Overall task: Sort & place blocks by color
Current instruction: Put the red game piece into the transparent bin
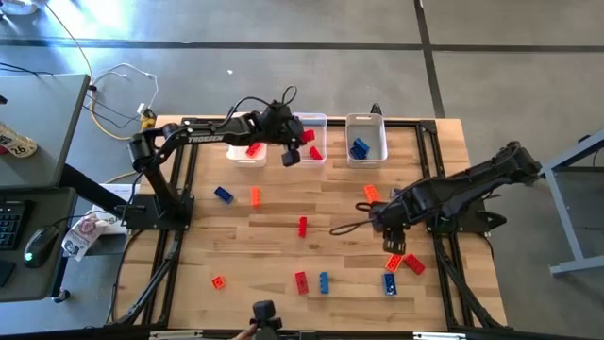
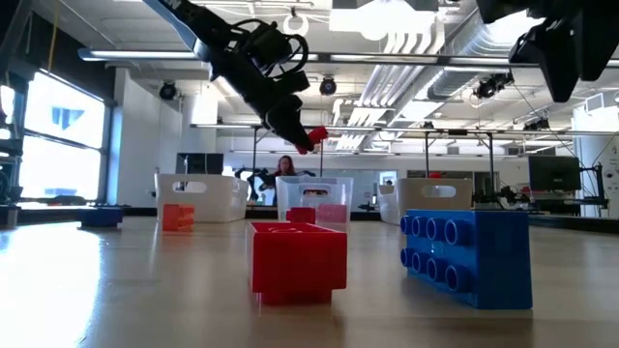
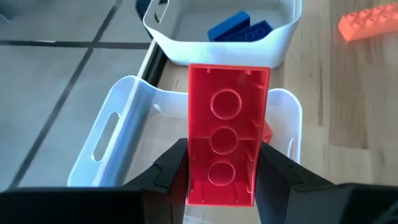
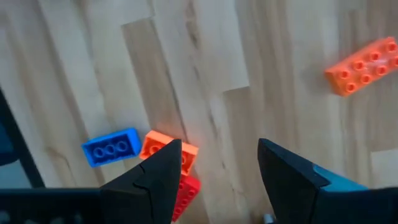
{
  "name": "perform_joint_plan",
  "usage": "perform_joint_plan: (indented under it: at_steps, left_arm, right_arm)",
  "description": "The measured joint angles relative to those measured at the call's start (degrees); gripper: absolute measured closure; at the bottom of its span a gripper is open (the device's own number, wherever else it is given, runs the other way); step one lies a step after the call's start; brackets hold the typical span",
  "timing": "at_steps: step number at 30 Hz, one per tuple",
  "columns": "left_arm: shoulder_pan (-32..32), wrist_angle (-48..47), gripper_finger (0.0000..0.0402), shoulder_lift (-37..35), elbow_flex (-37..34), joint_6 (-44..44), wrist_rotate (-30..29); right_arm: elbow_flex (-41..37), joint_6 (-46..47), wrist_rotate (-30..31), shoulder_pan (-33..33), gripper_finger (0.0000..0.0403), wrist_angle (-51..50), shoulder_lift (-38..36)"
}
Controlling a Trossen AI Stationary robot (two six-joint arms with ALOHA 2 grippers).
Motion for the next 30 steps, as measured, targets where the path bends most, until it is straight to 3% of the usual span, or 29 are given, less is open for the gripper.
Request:
perform_joint_plan:
  at_steps: [19,30]
  left_arm:
    - [0.07,-2.30,0.0289,6.71,-0.05,-1.61,2.61]
    - [0.07,-3.22,0.0282,7.35,-0.05,-3.11,3.03]
  right_arm:
    - [0.00,-5.16,2.34,10.70,0.0206,0.70,0.29]
    - [0.00,-11.32,2.70,15.61,0.0206,1.62,7.28]
